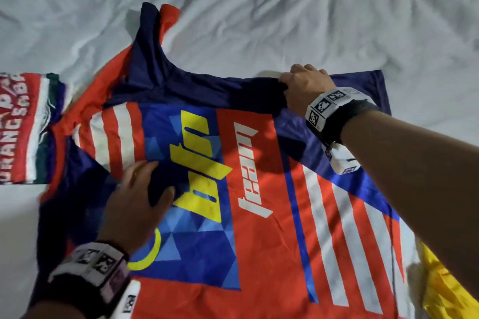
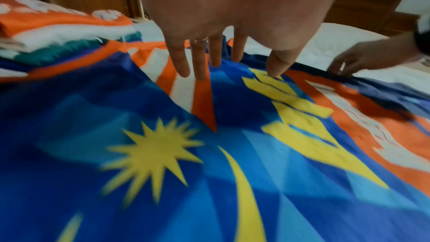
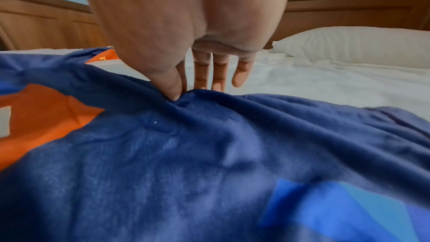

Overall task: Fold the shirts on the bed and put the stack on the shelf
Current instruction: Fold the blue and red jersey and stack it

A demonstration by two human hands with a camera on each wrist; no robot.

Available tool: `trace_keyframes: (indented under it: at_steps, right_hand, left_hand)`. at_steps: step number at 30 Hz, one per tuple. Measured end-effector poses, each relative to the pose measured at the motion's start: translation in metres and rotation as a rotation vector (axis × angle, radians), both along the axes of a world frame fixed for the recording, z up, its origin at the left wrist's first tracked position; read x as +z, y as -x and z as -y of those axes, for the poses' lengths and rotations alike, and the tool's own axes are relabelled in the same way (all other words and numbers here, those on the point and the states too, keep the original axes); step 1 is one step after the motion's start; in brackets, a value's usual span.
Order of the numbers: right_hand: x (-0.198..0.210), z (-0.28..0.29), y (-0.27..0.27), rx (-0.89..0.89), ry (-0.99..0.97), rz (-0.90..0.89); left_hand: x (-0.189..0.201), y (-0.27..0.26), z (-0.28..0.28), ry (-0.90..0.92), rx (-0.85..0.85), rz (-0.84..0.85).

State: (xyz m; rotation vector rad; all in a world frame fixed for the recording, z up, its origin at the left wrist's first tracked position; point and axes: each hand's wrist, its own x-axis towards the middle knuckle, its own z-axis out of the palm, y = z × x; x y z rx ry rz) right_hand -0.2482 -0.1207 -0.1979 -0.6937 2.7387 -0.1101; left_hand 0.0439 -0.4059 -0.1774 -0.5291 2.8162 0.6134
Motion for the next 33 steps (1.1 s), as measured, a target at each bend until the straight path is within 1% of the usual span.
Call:
trace_keyframes:
  at_steps: [2,5,8,12,14,16,17,18,20,22,24,25,27,29,30,31,33]
  right_hand:
    - [0.001,0.007,0.000,0.038,-0.013,-0.059]
    - [0.003,0.028,0.001,0.092,0.054,-0.105]
    - [0.003,0.054,0.000,0.107,0.079,-0.068]
    - [-0.001,0.069,0.008,0.087,-0.017,0.021]
    - [-0.002,0.069,0.013,0.046,-0.008,0.041]
    - [-0.002,0.065,0.020,-0.045,0.038,-0.019]
    - [-0.003,0.063,0.023,-0.074,0.054,-0.078]
    - [-0.004,0.062,0.026,-0.070,0.055,-0.133]
    - [-0.007,0.069,0.026,0.023,0.055,-0.194]
    - [-0.011,0.081,0.024,0.100,0.065,-0.152]
    - [-0.010,0.088,0.028,0.068,0.034,-0.122]
    - [-0.010,0.087,0.032,0.004,0.039,-0.128]
    - [-0.010,0.076,0.036,-0.120,0.137,-0.134]
    - [-0.009,0.055,0.032,-0.171,0.265,-0.105]
    - [-0.008,0.042,0.030,-0.164,0.267,-0.072]
    - [-0.007,0.027,0.027,-0.136,0.215,-0.031]
    - [-0.006,-0.005,0.026,-0.071,0.025,0.037]
  left_hand:
    - [0.017,0.008,0.029,-0.035,-0.001,0.013]
    - [0.021,0.023,0.052,-0.039,-0.042,0.062]
    - [0.013,0.039,0.046,-0.046,-0.081,0.039]
    - [-0.007,0.047,0.034,-0.031,-0.143,0.048]
    - [-0.019,0.046,0.031,0.011,-0.163,0.048]
    - [-0.031,0.041,0.028,0.058,-0.174,0.054]
    - [-0.036,0.040,0.026,0.081,-0.176,0.053]
    - [-0.040,0.038,0.025,0.100,-0.177,0.051]
    - [-0.047,0.036,0.024,0.128,-0.168,0.044]
    - [-0.052,0.032,0.024,0.155,-0.144,0.035]
    - [-0.053,0.031,0.023,0.163,-0.115,0.037]
    - [-0.053,0.031,0.023,0.171,-0.107,0.039]
    - [-0.052,0.031,0.021,0.200,-0.118,0.013]
    - [-0.048,0.031,0.015,0.207,-0.179,-0.051]
    - [-0.047,0.032,0.009,0.195,-0.226,-0.073]
    - [-0.046,0.033,0.001,0.177,-0.282,-0.079]
    - [-0.048,0.035,-0.019,0.140,-0.388,-0.074]
